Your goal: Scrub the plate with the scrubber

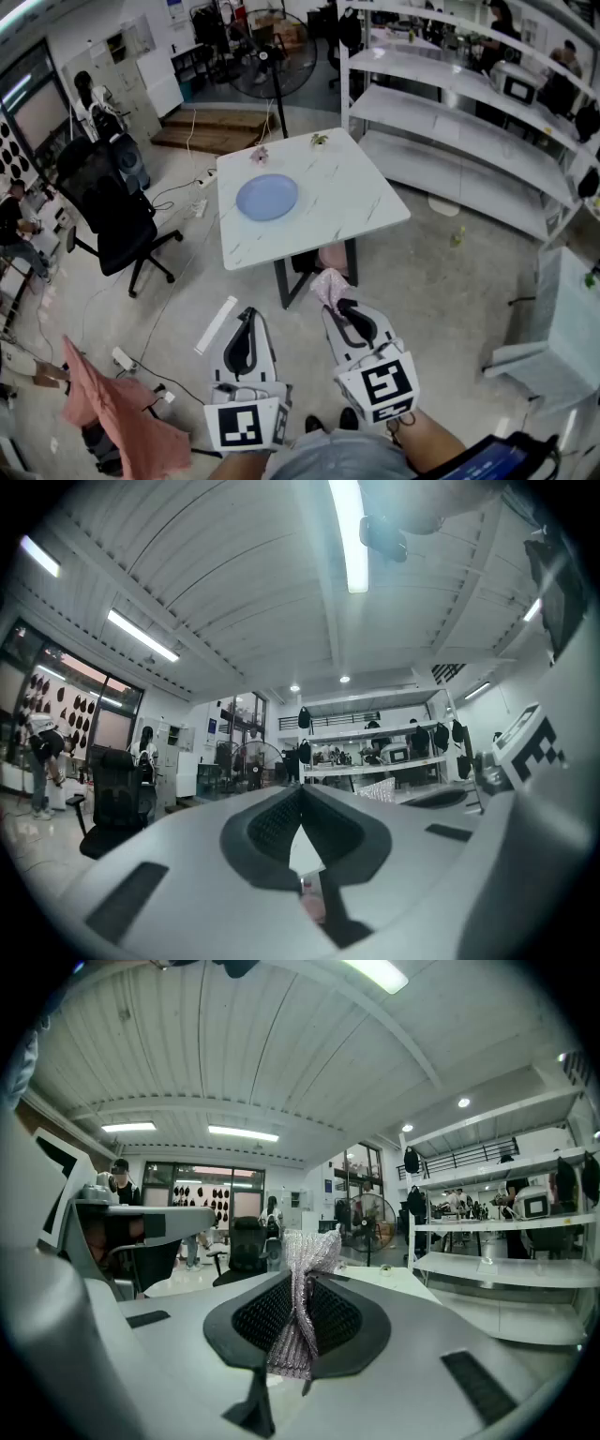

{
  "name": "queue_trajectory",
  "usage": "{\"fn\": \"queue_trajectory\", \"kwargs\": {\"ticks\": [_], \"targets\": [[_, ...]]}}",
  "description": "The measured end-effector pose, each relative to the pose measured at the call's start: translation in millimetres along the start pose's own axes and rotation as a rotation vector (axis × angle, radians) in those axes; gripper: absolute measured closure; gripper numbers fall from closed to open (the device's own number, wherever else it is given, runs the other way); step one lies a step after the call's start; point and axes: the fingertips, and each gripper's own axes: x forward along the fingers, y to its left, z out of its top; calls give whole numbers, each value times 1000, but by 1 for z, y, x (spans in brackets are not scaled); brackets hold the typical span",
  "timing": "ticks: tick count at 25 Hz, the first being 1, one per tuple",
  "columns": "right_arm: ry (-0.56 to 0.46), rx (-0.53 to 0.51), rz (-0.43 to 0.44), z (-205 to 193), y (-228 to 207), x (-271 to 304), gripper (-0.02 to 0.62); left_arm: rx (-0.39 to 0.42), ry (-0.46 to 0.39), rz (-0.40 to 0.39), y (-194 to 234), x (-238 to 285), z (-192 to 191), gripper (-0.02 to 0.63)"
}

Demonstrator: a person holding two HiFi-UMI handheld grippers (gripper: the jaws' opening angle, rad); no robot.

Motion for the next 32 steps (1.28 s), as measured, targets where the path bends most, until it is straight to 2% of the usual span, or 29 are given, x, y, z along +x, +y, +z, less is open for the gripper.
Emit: {"fn": "queue_trajectory", "kwargs": {"ticks": [5,8,14,18,25,32], "targets": [[6,3,11,-6,-3,-6,528,-2,12,6,-7,-3,-6,600],[7,40,18,-9,-9,-13,526,3,26,13,-15,-5,-9,600],[4,68,13,-15,-37,-23,518,20,50,38,-31,-1,-16,600],[29,90,22,-28,-50,-15,517,13,90,68,-25,6,-32,600],[69,91,48,-44,-58,39,514,-10,111,87,8,48,-60,600],[109,81,63,-50,-60,144,514,-35,133,75,73,127,-92,600]]}}
